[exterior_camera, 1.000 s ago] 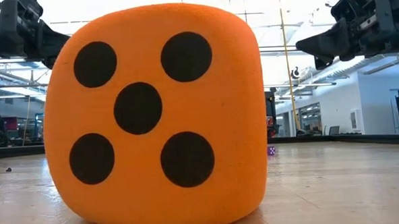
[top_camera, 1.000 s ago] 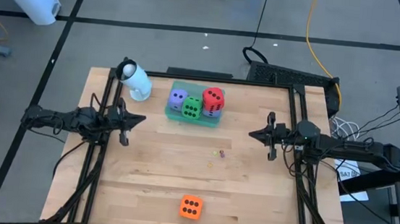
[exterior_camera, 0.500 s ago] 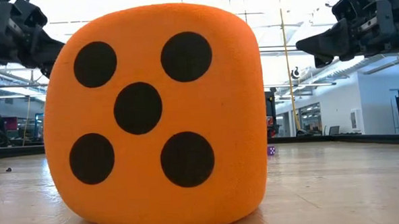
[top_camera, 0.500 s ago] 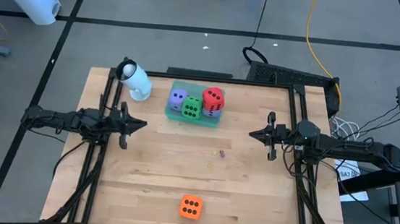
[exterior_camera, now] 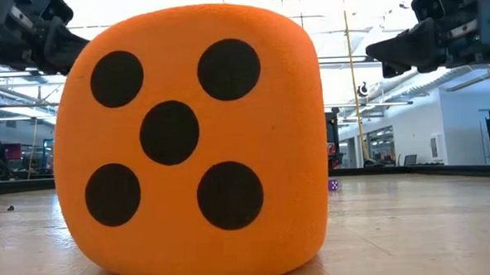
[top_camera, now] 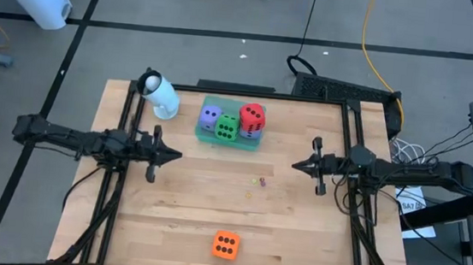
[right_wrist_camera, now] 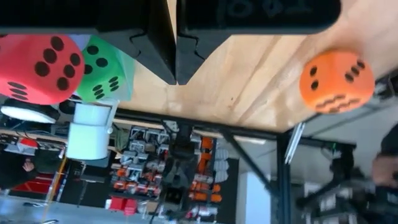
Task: Pick & Place Dice
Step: Put the big orange dice into the green bin
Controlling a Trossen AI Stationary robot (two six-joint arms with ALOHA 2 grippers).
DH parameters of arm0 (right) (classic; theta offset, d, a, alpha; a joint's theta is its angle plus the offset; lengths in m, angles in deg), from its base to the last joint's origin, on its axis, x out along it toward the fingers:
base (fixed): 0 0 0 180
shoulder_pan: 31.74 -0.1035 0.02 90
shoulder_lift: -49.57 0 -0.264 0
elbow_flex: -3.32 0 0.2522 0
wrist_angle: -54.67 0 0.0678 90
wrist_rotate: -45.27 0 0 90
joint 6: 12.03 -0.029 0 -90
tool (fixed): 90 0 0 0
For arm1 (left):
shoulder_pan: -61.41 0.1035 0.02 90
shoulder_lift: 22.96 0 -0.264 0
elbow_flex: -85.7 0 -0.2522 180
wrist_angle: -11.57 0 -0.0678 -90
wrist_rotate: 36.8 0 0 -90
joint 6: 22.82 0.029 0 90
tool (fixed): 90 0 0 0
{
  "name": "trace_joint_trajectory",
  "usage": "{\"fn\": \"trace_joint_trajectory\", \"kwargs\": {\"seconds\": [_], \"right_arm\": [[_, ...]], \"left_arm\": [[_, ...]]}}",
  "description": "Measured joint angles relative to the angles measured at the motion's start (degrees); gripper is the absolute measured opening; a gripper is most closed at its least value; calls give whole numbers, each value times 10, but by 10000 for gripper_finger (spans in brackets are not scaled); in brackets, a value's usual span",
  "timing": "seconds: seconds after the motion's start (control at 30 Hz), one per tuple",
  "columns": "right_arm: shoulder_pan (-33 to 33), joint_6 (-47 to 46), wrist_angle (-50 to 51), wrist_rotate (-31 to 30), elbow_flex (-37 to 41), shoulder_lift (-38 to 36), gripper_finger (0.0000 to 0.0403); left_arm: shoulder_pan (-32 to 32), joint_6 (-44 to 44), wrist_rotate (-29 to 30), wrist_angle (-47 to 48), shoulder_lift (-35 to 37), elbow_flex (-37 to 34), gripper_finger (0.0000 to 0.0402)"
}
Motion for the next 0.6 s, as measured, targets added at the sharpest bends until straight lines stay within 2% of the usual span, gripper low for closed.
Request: {"fn": "trace_joint_trajectory", "kwargs": {"seconds": [0.07,0.2,0.33,0.47,0.6], "right_arm": [[-13,24,0,-4,-1,7,0],[-54,50,10,-83,-18,20,0],[-115,69,65,-135,-51,38,0],[-194,84,114,-212,-104,69,0],[-265,95,150,-326,-144,115,0]], "left_arm": [[-9,1,0,1,-48,23,29],[-40,8,0,-1,-152,78,6],[-76,-11,8,15,-240,135,10],[-118,12,14,26,-292,181,4],[-156,11,77,26,-323,219,8]]}}
